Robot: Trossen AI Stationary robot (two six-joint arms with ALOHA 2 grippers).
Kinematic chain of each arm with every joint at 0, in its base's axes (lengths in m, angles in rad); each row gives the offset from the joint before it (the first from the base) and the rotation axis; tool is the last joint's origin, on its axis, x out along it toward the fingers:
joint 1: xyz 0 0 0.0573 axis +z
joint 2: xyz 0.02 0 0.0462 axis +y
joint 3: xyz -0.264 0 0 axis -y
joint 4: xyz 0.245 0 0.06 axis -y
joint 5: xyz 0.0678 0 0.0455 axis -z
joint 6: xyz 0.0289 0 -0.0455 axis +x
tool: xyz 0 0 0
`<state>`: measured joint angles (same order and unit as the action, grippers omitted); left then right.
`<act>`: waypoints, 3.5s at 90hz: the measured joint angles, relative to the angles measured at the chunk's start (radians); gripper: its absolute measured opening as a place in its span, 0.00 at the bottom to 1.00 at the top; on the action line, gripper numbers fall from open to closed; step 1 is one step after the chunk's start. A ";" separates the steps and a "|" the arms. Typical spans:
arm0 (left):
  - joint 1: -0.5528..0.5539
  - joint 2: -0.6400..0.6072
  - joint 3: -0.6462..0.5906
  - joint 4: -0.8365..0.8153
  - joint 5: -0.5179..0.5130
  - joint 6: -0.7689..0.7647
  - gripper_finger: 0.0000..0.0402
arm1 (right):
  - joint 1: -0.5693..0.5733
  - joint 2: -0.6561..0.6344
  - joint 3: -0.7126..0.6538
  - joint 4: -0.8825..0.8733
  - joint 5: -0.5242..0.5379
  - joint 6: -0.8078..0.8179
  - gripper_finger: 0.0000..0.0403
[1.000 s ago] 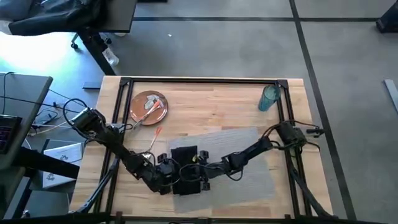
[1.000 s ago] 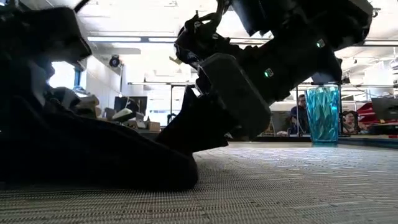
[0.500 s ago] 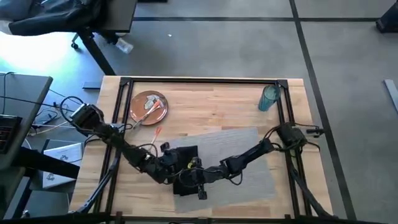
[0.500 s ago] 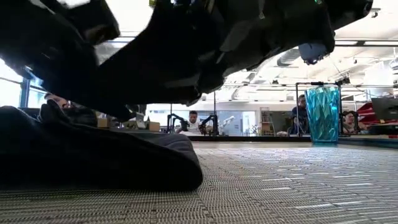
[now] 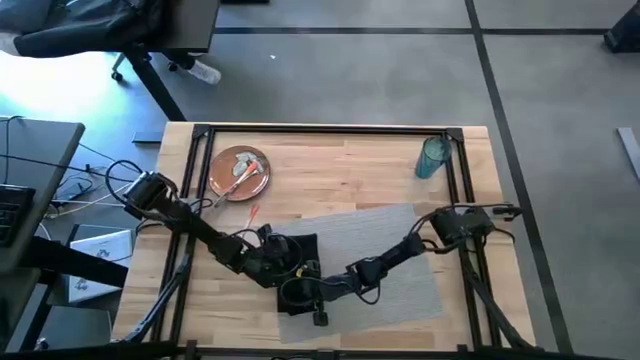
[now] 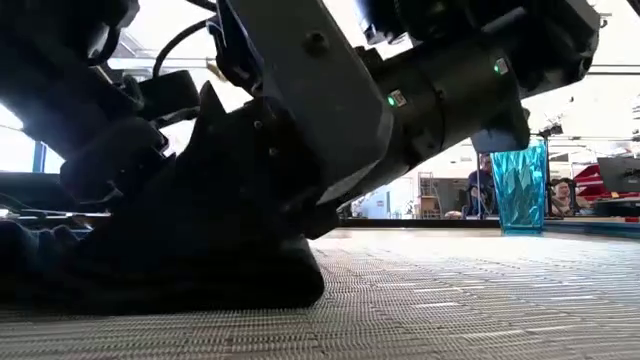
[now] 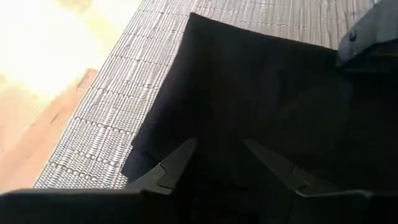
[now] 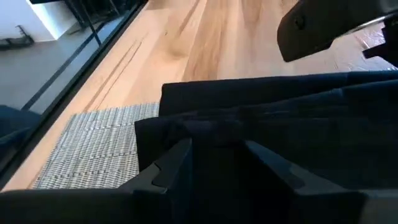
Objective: Set table place
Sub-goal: Put the black napkin on the gray placemat, then put the orange fork on the black napkin
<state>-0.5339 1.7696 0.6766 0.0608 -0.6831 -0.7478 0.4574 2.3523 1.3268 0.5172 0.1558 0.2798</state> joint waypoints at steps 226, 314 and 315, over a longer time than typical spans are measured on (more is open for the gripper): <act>1.195 -0.262 0.099 -0.669 0.559 0.805 0.42 | 0.034 -0.675 -0.510 -0.485 0.260 0.138 0.31; 1.173 -0.360 0.099 -0.748 0.685 0.828 0.42 | 0.033 -0.674 -0.509 -0.507 0.311 0.138 0.31; 1.174 -0.359 0.099 -0.748 0.677 0.828 0.42 | 0.033 -0.674 -0.509 -0.507 0.311 0.138 0.31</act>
<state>0.6400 1.4106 0.7753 -0.6877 -0.0056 0.0807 0.4908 1.6783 0.8177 0.0105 0.4664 0.4179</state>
